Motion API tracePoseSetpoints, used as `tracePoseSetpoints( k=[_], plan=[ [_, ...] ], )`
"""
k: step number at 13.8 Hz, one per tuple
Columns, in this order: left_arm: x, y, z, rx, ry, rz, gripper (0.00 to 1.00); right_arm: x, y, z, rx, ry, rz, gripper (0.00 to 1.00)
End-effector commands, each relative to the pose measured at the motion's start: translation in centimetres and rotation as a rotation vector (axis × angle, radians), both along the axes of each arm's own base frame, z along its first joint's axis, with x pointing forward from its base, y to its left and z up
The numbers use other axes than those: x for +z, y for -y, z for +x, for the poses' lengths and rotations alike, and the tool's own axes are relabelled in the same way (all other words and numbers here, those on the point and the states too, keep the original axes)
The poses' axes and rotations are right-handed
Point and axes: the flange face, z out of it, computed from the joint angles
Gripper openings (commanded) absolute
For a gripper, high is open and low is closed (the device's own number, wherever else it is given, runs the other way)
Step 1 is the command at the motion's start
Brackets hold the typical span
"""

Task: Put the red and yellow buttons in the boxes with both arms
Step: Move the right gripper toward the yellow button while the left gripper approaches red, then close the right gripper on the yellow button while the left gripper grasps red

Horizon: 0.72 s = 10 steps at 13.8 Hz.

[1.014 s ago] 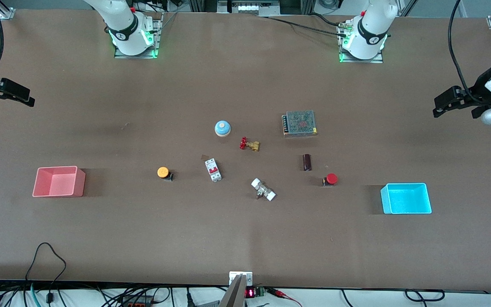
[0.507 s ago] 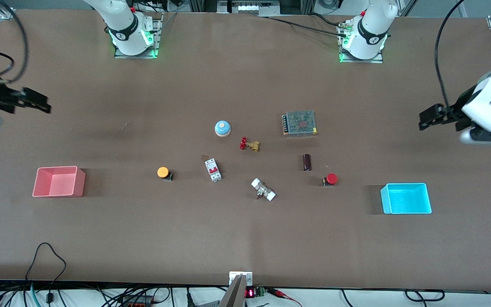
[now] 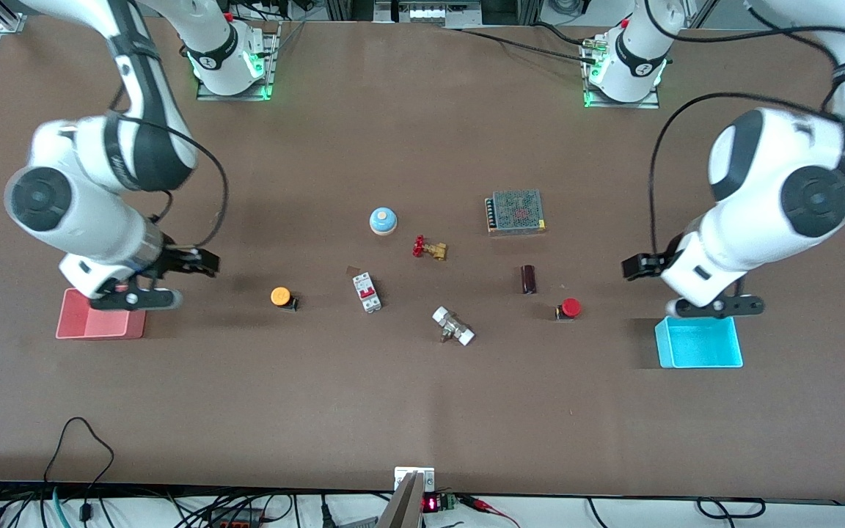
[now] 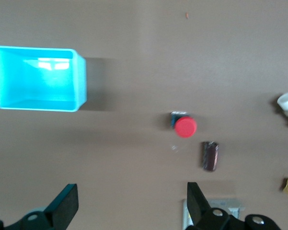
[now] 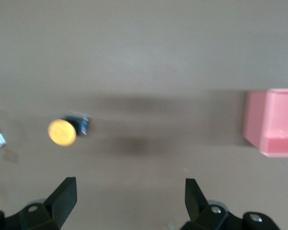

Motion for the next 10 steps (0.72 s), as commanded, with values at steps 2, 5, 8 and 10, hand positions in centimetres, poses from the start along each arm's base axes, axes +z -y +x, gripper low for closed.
tracePoseSetpoints(
  k=[2, 5, 8, 10],
  plan=[
    [-5.5, 3.9, 1.5, 0.088, 0.025, -0.014, 1.0, -3.5, -3.8, 1.6, 0.013, 0.012, 0.019, 1.0],
    [-10.4, 5.6, 1.2, 0.124, 0.033, -0.012, 1.0, -6.2, -7.4, 1.9, 0.037, 0.021, 0.006, 1.0],
    [-14.7, 6.7, 0.0, 0.167, 0.064, -0.021, 1.0, -7.9, -9.6, 1.7, 0.053, 0.012, -0.004, 1.0],
    [-16.4, 6.6, -0.6, 0.171, 0.052, -0.016, 1.0, -9.1, -10.1, 1.7, 0.069, 0.019, -0.01, 1.0]
  ],
)
